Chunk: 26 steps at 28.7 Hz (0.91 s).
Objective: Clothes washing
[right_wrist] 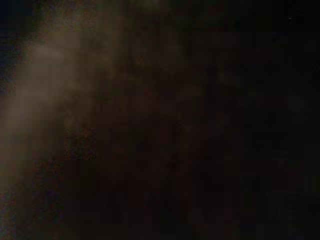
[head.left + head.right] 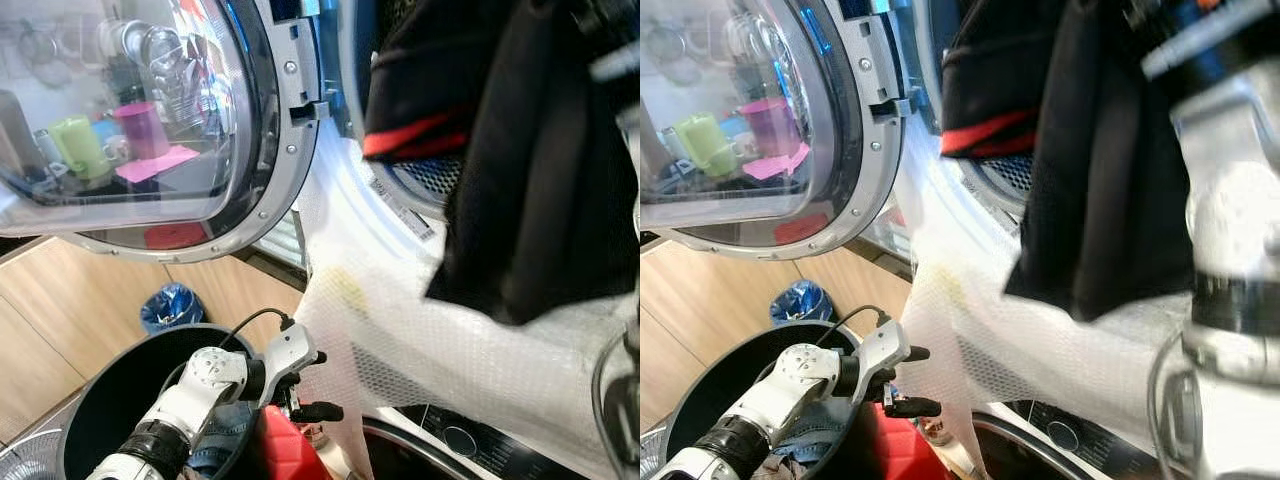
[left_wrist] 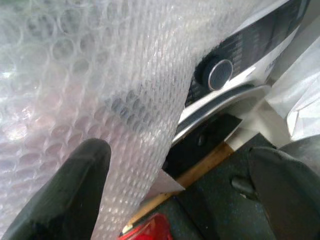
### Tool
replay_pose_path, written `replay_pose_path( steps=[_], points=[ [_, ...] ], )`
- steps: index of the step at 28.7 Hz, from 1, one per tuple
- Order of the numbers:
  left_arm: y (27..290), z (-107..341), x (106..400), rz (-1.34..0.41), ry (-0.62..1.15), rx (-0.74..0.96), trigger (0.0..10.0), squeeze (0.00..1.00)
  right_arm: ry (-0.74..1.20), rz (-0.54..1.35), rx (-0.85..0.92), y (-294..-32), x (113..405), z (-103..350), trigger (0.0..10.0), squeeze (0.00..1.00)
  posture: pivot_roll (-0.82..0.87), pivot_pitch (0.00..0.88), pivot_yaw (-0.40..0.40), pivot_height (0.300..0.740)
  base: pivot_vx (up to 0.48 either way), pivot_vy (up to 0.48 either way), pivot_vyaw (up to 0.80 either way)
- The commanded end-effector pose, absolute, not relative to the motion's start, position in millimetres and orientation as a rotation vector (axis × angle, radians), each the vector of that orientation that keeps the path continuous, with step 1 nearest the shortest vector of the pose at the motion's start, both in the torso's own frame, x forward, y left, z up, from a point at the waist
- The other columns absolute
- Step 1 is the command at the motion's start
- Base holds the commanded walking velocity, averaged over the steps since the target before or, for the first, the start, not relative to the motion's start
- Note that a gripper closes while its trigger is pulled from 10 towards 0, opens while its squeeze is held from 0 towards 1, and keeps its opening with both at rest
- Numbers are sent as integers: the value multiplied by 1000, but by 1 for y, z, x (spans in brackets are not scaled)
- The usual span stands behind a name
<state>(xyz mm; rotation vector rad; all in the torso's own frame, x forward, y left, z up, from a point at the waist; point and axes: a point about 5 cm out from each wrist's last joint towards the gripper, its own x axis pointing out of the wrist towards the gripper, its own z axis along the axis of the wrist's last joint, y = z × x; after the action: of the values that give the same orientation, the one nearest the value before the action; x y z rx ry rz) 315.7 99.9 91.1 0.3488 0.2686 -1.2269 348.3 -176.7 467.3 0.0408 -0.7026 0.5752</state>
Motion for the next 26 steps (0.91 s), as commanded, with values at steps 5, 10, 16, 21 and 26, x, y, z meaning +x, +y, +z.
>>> replay_pose_path(
  steps=[5,10,16,21,26],
  points=[
    [104,93,319,-1197,262,355,10000,0,-496,56,5,-217,375,488,0,0,19,0,116,740,0,0,0],
    [108,96,323,-1153,244,363,10000,0,-522,-407,28,-274,353,505,0,0,22,0,107,740,0,0,0],
    [103,91,319,-1187,268,381,10000,0,-349,-495,-44,-288,369,464,10000,0,11,0,118,740,0,0,0],
    [100,91,317,-1214,276,378,10000,0,-214,-512,-62,-302,379,423,10000,1000,5,0,126,740,0,0,0],
    [100,92,317,-1216,280,369,10000,0,-214,-495,-22,-310,375,423,10000,1000,-12,0,149,740,0,0,0]
  ],
)
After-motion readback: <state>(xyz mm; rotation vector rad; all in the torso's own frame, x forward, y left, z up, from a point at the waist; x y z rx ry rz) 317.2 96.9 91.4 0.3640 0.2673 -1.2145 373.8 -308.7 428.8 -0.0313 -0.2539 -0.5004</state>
